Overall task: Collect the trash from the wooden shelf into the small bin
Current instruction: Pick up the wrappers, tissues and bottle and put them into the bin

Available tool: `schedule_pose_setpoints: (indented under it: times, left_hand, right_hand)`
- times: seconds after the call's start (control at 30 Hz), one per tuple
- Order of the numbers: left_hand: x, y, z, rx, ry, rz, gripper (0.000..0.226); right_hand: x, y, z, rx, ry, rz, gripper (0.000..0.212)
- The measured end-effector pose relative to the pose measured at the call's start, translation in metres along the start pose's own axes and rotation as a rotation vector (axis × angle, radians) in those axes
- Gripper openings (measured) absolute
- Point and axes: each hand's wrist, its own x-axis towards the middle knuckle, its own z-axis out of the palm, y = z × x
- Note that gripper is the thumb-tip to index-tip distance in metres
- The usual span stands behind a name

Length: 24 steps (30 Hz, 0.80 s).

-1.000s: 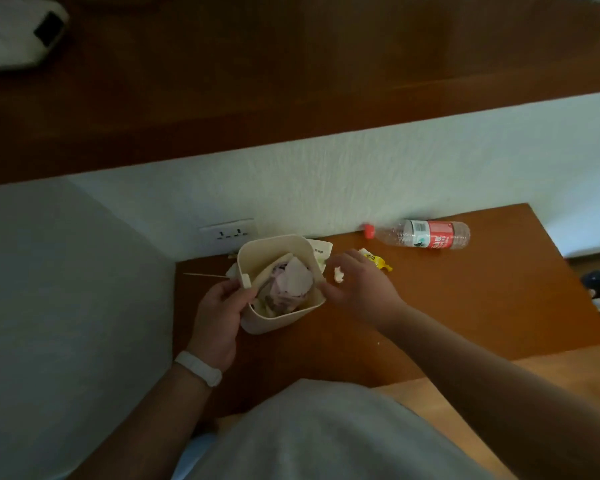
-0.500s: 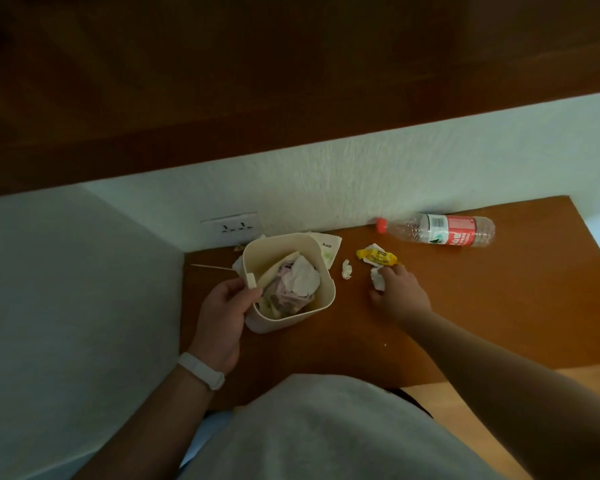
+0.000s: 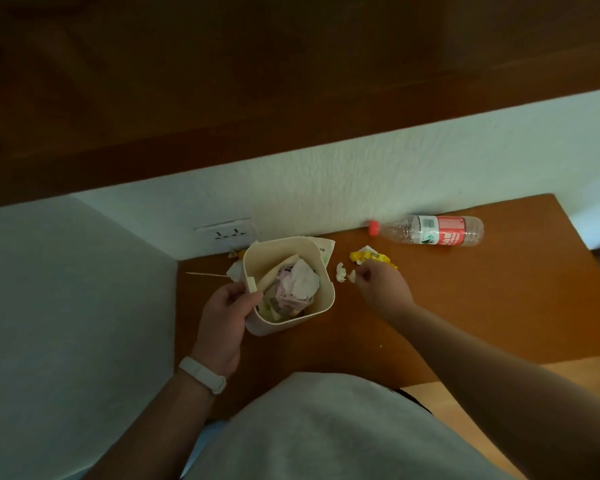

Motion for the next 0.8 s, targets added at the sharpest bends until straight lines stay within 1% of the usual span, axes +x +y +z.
schedule_pose_setpoints:
  times: [0.07,0.13,0.2,0.27,0.33,0.4,0.5,0.63,0.73,0.8]
  left_hand:
    - [0.003,-0.001,0.002,0.014,-0.017,-0.005,0.022]
    - [0.005,-0.001,0.005,0.026,-0.034,-0.010,0.022]
    - [0.007,0.000,0.008,0.023,-0.059,-0.024,0.025]
    - [0.010,0.001,0.012,0.021,-0.084,-0.031,0.028]
    - [0.012,0.003,0.016,0.029,-0.112,-0.023,0.030]
    - [0.013,0.006,0.019,0.040,-0.144,-0.011,0.032]
    - [0.016,0.010,0.024,0.042,-0.161,0.002,0.030]
    - [0.019,0.016,0.025,0.036,-0.158,0.012,0.022]
    - [0.020,0.018,0.021,0.029,-0.142,0.018,0.021]
    - [0.019,0.019,0.018,0.016,-0.134,0.023,0.020]
  right_hand:
    - [-0.010,-0.018,-0.013,0.120,0.054,-0.056,0.011]
    - [-0.022,-0.038,-0.024,0.191,0.100,-0.154,0.007]
    - [-0.034,-0.056,-0.031,0.185,0.127,-0.262,0.008]
    - [-0.044,-0.069,-0.034,0.154,0.117,-0.354,0.007]
    - [-0.052,-0.073,-0.034,0.122,0.078,-0.413,0.007]
    - [-0.058,-0.071,-0.033,0.089,0.044,-0.435,0.010]
    - [-0.063,-0.065,-0.032,0.099,0.034,-0.411,0.013]
    - [-0.056,-0.047,-0.036,0.204,0.148,-0.302,0.009]
    - [-0.036,-0.022,-0.033,0.141,0.190,-0.177,0.009]
    - [-0.018,-0.003,-0.029,0.035,0.148,-0.095,0.018]
